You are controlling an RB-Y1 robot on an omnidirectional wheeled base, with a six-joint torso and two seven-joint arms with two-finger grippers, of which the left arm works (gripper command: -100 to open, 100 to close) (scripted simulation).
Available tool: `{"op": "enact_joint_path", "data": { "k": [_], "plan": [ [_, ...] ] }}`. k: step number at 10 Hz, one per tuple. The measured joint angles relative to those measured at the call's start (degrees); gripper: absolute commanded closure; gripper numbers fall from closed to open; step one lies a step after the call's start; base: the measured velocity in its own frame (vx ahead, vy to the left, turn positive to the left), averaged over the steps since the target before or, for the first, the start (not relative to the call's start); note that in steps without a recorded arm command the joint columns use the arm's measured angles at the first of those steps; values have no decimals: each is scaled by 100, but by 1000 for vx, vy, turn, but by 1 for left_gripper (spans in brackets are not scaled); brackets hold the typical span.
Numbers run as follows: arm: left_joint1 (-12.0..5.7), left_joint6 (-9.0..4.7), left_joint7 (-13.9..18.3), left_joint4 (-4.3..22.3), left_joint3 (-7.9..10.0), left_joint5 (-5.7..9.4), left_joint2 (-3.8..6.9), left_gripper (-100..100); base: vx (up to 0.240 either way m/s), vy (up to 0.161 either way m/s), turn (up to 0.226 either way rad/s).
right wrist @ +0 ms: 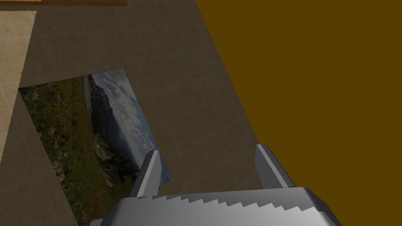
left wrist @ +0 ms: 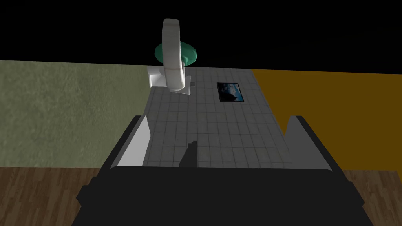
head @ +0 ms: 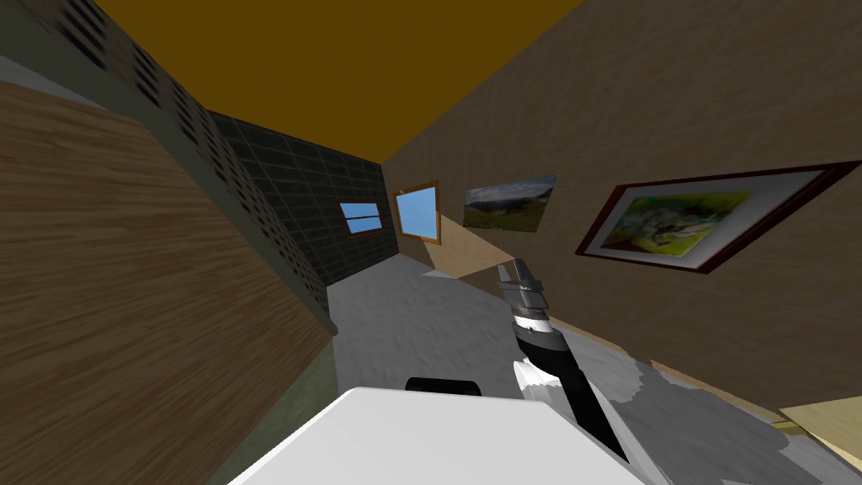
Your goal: Push the door open
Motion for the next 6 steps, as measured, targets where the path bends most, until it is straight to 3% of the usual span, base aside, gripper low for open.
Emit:
{"op": "enact_joint_path", "data": {
  "k": [2, 6],
  "plan": [
    [22, -39, 61, 67, -1, -19, 16, -100, -3, 42, 79],
    [25, -95, 138, 78, 9, -37, -4, -100, -1, 32, 14]
  ]
}}
